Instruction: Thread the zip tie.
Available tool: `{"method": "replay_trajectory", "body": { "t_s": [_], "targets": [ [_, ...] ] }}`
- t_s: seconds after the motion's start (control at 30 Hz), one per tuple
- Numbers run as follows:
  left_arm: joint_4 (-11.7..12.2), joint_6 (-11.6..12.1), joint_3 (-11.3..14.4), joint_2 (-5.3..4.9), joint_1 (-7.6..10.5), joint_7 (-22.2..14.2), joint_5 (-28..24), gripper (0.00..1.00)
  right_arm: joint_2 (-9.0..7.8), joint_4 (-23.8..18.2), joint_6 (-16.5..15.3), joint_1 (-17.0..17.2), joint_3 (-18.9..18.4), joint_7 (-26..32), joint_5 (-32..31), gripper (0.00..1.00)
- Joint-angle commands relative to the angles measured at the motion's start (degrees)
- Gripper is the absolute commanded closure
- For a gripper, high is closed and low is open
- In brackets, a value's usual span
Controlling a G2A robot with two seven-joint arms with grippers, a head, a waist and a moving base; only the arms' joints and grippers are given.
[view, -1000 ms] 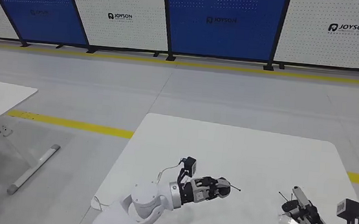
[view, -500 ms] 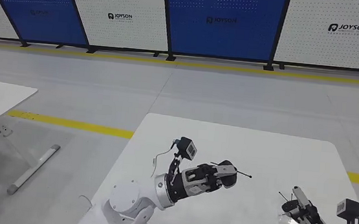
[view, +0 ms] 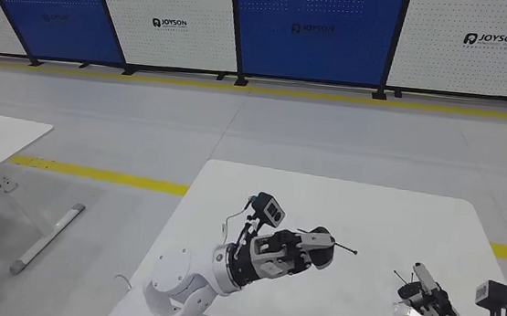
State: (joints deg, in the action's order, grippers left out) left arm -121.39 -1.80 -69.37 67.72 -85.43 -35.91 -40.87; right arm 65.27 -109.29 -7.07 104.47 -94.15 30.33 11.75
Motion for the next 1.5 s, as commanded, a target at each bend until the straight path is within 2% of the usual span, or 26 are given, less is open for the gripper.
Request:
{"method": "replay_trajectory", "body": {
  "t_s": [0.0,0.27,0.47,0.67,0.73,1.23,1.3,1.47],
  "targets": [
    [0.00,-0.02,0.03,0.00,-0.01,0.05,0.15,1.00,0.00,0.00,0.00,0.00,0.00,0.00,0.00,0.00],
    [0.25,-0.14,0.06,-0.01,-0.04,0.34,0.42,1.00,0.00,0.00,0.00,0.00,0.00,0.00,0.00,0.00],
    [4.94,-2.95,3.57,-0.07,0.70,2.99,7.67,1.00,0.00,0.00,0.00,0.00,0.00,0.00,0.00,0.00],
    [7.64,-4.54,6.33,-0.14,1.46,6.54,15.59,1.00,0.00,0.00,0.00,0.00,0.00,0.00,0.00,0.00],
    [8.32,-4.78,7.24,0.00,1.31,5.27,12.29,1.00,0.00,0.00,0.00,0.00,0.00,0.00,0.00,0.00],
    [8.32,-4.78,7.24,0.00,1.31,5.27,12.29,1.00,0.00,0.00,0.00,0.00,0.00,0.00,0.00,0.00],
    [8.53,-4.51,7.37,0.00,1.37,7.03,14.17,1.00,0.00,0.00,0.00,0.00,0.00,0.00,0.00,0.00],
    [10.21,-4.39,9.80,0.21,1.04,15.56,22.60,1.00,0.00,0.00,0.00,0.00,0.00,0.00,0.00,0.00]
  ]
}}
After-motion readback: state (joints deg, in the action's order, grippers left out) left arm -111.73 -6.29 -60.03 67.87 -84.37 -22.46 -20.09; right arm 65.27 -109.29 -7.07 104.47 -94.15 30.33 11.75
